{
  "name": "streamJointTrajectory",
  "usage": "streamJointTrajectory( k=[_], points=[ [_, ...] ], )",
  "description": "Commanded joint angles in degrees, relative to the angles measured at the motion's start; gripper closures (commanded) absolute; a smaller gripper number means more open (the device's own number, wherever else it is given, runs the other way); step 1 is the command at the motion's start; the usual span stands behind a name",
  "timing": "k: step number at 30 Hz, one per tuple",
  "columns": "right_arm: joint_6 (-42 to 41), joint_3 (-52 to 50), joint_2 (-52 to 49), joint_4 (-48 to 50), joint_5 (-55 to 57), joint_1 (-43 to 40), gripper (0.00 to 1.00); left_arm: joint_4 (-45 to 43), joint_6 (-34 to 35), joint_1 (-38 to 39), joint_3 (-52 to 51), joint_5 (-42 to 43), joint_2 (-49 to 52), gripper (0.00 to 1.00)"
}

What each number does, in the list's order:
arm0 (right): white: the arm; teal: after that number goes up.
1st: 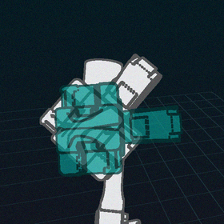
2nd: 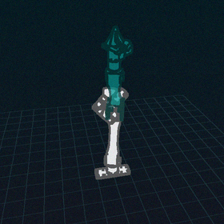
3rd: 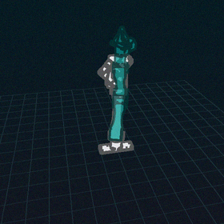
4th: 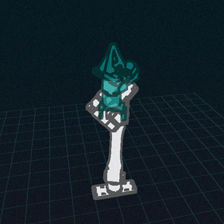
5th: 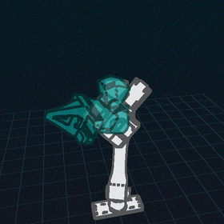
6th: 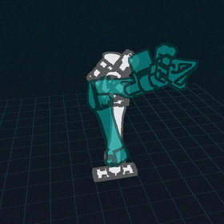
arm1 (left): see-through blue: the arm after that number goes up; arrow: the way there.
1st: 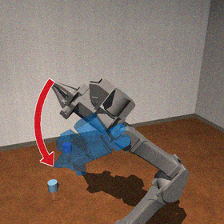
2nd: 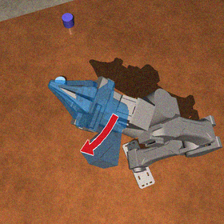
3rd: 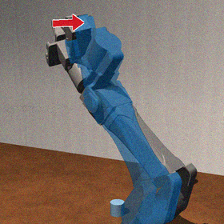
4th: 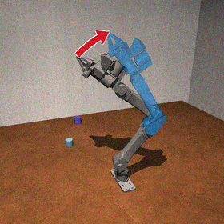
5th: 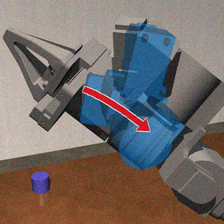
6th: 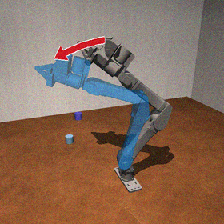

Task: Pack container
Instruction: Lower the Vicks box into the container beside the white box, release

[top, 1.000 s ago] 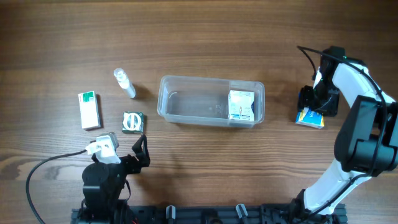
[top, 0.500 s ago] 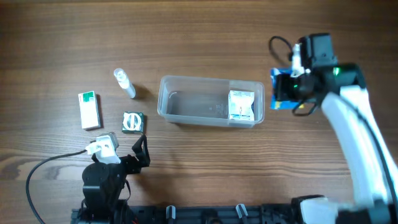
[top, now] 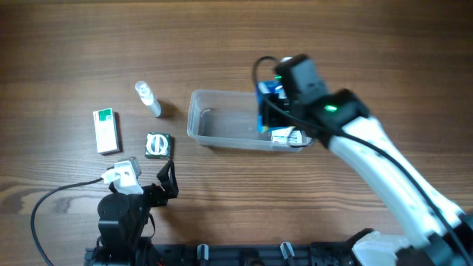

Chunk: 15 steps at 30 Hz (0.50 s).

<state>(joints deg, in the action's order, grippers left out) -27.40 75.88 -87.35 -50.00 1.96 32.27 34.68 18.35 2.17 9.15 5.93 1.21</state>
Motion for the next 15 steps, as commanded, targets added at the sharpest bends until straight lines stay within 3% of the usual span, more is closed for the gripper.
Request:
streamJointTrajectory(
  k=[1, 6, 15],
  points=[
    [-6.03, -0.63, -7.74, 2.47, 1.01, 2.29, 0.34, -0.20, 0.31, -0.33, -0.15, 0.68, -0.35, 0.00],
    [-10.29, -0.63, -16.41, 3.52, 0.31, 2.38, 0.34, -0.20, 0.31, -0.33, -0.15, 0.68, -0.35, 0.00],
    [-10.69, -0.63, -23.21, 4.02, -0.90, 3.13, 0.31, -0.20, 0.31, -0.33, -0.15, 0.68, -0.35, 0.00]
  ],
)
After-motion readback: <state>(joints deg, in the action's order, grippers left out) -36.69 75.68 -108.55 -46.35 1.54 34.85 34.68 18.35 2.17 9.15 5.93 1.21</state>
